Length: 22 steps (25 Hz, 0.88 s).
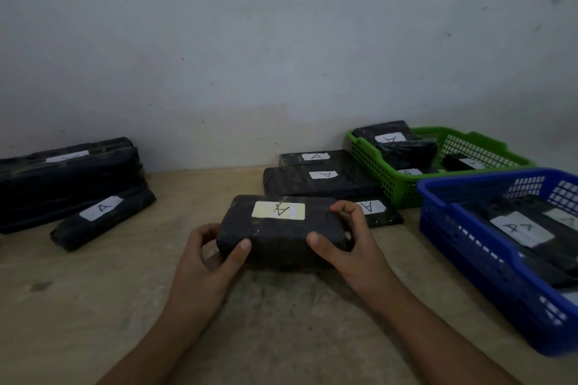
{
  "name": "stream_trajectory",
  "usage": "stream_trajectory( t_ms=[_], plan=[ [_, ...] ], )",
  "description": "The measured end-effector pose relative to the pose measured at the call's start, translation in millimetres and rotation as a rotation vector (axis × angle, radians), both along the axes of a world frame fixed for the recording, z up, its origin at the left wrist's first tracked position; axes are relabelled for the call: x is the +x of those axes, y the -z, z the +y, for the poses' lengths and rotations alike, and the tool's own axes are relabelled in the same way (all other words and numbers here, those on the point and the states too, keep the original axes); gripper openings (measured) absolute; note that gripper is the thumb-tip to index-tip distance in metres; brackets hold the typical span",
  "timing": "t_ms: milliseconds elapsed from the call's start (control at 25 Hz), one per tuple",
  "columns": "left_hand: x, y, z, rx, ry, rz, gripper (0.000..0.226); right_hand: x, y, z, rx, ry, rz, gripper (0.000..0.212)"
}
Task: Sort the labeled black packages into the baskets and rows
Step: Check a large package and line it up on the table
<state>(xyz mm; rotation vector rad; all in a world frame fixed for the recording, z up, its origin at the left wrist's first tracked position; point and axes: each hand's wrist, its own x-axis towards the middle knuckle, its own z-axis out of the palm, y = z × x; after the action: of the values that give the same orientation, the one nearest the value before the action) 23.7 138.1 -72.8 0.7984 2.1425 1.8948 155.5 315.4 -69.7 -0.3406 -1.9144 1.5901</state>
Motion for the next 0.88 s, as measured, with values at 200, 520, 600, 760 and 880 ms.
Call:
stream_trajectory(
  t_ms=[200,520,600,760,880],
  plan=[
    [-1.2,4.0,3.1,0.1,0.043,-0.091,0.042,0.9,2.0,14.4,-0.154,-0.08,0.042,0.046],
    [-8.5,0.3,4.8,0.487,0.025,-0.596,0.019,-0.7,-5.8,2.6,-0.69,-0.331,-0.036,0.043],
    [-6.5,-1.5,4.4,0.435,0.127,-0.6,0.018,-1.0,-2.6,-0.9,-0.717,-0.409,-0.147,0.057],
    [-0.2,-3.2,6.7,0.317,0.207,-0.539,0.023,-4.6,1.0,-9.7,-0.707,-0.381,-0.251,0.086],
    [1.9,4.4,9.3,0.249,0.166,-0.396,0.029,-5.6,-5.0,-12.4,-0.752,-0.18,-0.136,0.079]
  ],
)
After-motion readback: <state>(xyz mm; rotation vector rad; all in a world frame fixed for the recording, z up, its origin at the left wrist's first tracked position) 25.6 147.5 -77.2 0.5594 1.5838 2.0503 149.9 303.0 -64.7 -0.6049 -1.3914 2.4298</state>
